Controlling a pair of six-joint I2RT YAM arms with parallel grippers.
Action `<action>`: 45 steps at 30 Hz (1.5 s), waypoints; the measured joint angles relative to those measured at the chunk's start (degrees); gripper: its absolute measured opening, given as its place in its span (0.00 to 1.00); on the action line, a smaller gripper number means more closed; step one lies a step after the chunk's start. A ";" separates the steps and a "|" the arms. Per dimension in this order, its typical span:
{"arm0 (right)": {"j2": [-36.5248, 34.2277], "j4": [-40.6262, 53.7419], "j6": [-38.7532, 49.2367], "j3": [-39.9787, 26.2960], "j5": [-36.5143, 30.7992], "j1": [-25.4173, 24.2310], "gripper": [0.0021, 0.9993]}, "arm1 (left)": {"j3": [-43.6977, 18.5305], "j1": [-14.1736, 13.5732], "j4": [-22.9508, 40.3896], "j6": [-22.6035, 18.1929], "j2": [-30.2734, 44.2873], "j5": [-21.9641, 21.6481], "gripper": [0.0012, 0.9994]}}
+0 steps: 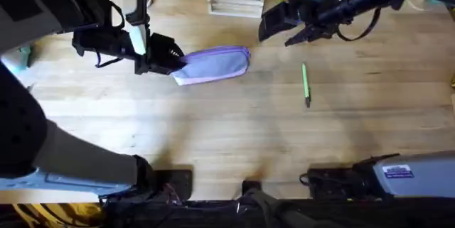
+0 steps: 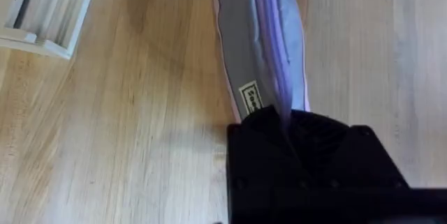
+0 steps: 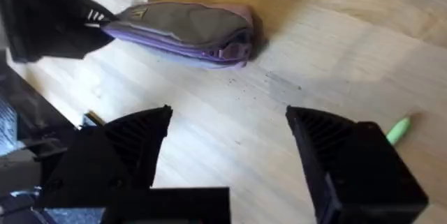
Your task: Unzip the bag, pick up the pens from the table one at a time and place them inside, then zip the bag closed.
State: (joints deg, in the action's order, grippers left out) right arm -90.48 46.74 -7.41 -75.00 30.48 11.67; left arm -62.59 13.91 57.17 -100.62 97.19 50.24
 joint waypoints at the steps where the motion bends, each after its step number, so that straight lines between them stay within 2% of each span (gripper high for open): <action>1: 0.00 0.01 3.04 0.00 -0.01 0.34 1.00 | 0.00 0.00 0.00 0.01 0.00 0.00 0.04; 8: 0.00 0.59 30.10 0.00 -1.90 5.16 1.00 | 0.00 0.00 0.00 0.00 0.00 0.00 0.04; 9: 0.00 0.19 33.63 0.00 -2.89 5.60 1.00 | 0.00 0.00 0.00 0.00 0.00 0.00 0.04; 10: -0.01 -0.24 42.76 -0.02 -6.90 5.94 1.00 | 0.00 0.00 0.00 0.00 0.00 0.00 0.04; 11: -0.02 -0.22 44.78 0.00 -8.10 5.94 1.00 | 0.00 0.00 0.00 0.00 0.00 0.00 0.04; 20: -0.02 -0.67 57.11 -0.02 -12.57 5.89 1.00 | 0.00 0.00 0.00 0.00 0.00 0.00 0.04; 26: -0.02 -1.81 60.54 -0.02 -12.17 5.86 1.00 | 0.00 0.00 -0.01 0.00 0.00 0.00 0.04; 32: -0.37 -1.93 67.88 -0.06 -4.86 3.84 1.00 | 0.00 0.00 0.00 0.00 0.00 0.00 0.04; 37: -4.70 -2.16 74.37 -0.28 2.18 2.53 1.00 | 0.00 0.00 0.00 0.00 0.00 0.00 0.04; 45: -11.84 -3.86 79.66 -0.28 5.44 2.53 1.00 | 0.00 0.00 0.00 0.00 0.00 0.00 0.04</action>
State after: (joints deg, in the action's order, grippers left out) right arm -102.32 42.88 72.25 -75.29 35.92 14.20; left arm -62.59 13.91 57.17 -100.62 97.19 50.24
